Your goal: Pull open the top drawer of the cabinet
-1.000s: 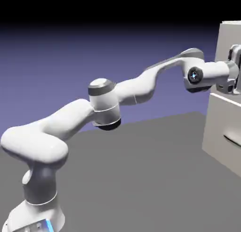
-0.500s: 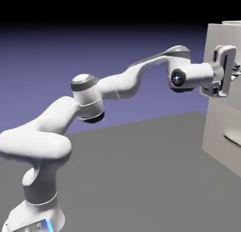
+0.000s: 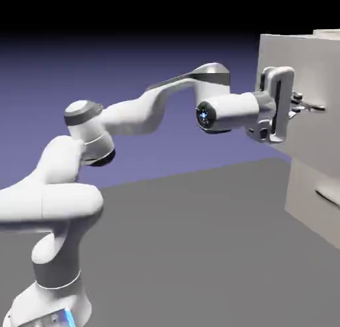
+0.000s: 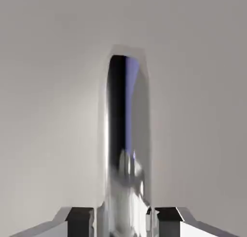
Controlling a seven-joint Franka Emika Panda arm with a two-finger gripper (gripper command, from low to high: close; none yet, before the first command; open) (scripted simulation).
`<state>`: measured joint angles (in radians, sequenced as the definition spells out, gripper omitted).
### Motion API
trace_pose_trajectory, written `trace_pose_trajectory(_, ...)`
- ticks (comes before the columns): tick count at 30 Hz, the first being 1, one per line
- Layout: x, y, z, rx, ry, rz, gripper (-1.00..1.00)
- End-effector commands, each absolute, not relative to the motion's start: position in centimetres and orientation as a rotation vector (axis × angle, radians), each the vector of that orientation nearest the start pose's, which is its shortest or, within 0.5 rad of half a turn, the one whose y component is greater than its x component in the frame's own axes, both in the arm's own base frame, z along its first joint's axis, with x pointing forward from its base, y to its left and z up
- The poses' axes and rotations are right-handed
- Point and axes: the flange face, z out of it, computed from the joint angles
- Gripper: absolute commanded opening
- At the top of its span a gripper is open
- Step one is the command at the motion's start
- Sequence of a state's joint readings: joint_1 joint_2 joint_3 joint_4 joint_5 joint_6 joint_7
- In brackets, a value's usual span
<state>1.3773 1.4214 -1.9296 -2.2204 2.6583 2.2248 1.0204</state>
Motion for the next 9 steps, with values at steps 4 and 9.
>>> trace_pose_trajectory(4,48.9,-4.2,52.8,-0.614,1.482,-0.613,-1.0)
trace_pose_trajectory(9,46.3,-4.1,52.9,-0.615,1.482,-0.615,1.0)
